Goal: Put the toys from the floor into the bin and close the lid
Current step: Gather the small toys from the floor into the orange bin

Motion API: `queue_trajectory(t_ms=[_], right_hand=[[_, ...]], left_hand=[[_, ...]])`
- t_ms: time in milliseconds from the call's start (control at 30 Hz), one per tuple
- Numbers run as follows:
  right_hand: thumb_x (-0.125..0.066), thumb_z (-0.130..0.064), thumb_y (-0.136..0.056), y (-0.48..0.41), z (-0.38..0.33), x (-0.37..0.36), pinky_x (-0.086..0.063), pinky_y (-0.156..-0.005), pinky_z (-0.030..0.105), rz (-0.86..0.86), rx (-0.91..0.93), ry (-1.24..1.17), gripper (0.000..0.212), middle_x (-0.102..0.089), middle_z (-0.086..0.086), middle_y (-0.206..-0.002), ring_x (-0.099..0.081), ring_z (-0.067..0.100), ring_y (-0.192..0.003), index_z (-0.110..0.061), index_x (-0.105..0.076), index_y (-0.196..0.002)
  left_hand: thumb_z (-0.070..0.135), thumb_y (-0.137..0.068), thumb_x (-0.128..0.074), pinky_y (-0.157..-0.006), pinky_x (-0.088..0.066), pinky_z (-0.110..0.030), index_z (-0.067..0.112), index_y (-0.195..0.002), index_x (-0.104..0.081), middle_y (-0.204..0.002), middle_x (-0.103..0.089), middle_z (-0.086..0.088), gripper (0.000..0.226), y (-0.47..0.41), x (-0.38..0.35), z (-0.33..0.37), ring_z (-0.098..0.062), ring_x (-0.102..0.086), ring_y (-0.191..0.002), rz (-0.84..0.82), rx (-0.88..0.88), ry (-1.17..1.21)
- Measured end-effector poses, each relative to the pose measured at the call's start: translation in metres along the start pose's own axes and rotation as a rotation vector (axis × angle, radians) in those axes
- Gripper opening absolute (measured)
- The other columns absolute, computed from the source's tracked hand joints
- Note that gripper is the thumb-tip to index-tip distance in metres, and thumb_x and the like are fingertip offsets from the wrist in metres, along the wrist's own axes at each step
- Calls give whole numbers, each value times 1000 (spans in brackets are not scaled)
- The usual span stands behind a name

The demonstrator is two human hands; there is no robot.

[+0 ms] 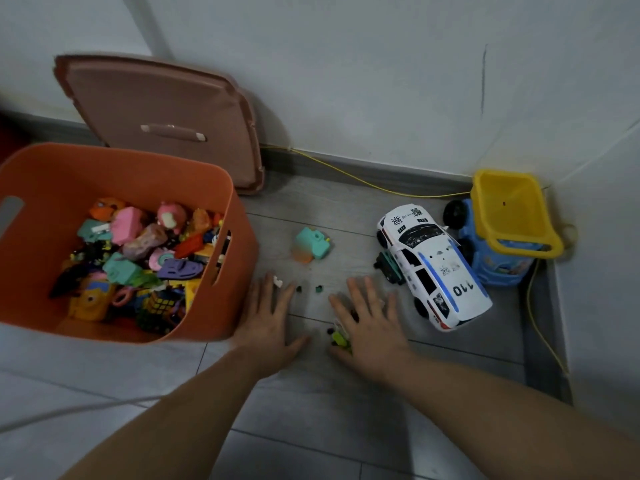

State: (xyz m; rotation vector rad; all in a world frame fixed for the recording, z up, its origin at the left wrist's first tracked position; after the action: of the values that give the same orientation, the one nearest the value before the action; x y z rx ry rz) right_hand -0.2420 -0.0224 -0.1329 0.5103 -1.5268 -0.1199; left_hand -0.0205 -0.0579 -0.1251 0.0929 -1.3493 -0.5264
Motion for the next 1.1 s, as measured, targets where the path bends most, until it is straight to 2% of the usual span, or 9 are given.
queue_trajectory(t_ms=[133,300,433,533,600,733,867,967,1100], right_hand=[[-25,-73,-93,-16,27,9,-3,-121,60,45,-11,-57,85,27,14,-162,30,37,-146,-32,15,-156],[-35,-76,-89,-19,40,-1,4,-123,52,6,164,-131,94,24,12,-163,30,30,-147,-32,11,-157],[-39,-77,-88,-21,36,-17,7,-122,51,52,266,-93,97,16,14,-165,25,30,-150,-30,7,-158],[-39,-74,-91,-32,28,-18,0,-123,54,119,264,-99,90,5,16,-167,15,31,-153,-28,-2,-159],[-40,-72,-92,-42,23,-17,-2,-122,56,151,253,-121,87,-1,16,-167,8,31,-154,-28,-7,-159],[-37,-69,-94,-61,11,-15,-8,-119,62,218,226,-185,77,-18,15,-163,-10,33,-152,-26,-22,-156],[-45,-59,-93,-78,8,-6,-29,-106,56,285,187,-195,61,-40,10,-146,-32,30,-137,-22,-47,-142],[-49,-50,-94,-88,13,0,-43,-89,46,370,252,-156,43,-52,6,-122,-47,27,-114,-20,-57,-124],[-57,-40,-94,-102,18,3,-48,-58,36,526,373,-20,23,-57,6,-90,-55,25,-81,-17,-60,-93]], left_hand=[[92,-70,-36,-121,5,-48,40,-145,35,-154,42,-11,116,5,-6,2,-30,34,-144,-16,-50,-79],[92,-65,-42,-120,4,-51,38,-146,34,-152,44,-13,124,8,-21,-2,-34,33,-145,-8,-95,-105],[89,-70,-41,-120,-8,-56,36,-155,17,-160,28,-17,115,-4,-32,-4,-34,20,-150,89,-80,-77],[87,-75,-40,-120,-3,-54,37,-155,13,-161,27,-16,109,-23,-32,2,-33,22,-149,123,-50,-23],[85,-76,-42,-120,-1,-54,33,-157,2,-162,20,-18,106,-36,-30,5,-36,19,-150,164,8,19],[78,-81,-41,-117,-16,-57,36,-153,-24,-163,-9,-16,85,-53,-28,4,-39,-8,-149,183,38,-10],[59,-92,-47,-99,-34,-48,39,-134,-49,-144,-37,-7,47,-56,-22,3,-30,-34,-130,241,16,-25],[47,-93,-54,-85,-41,-40,32,-115,-60,-119,-49,-4,28,-63,-19,0,-28,-48,-106,322,-22,16],[42,-95,-50,-62,-44,-38,19,-93,-62,-94,-51,-5,26,-75,-14,-4,-27,-51,-88,345,-96,-21]])
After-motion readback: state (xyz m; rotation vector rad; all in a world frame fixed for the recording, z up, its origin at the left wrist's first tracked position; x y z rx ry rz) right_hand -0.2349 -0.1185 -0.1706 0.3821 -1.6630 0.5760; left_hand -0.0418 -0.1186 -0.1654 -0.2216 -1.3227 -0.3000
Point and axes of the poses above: each hand's wrist, its own y-axis away from the middle knuckle, its own x-axis out of the back of the hand, z = x × y, the point moved 1 cm from there along -y, towards the middle knuckle
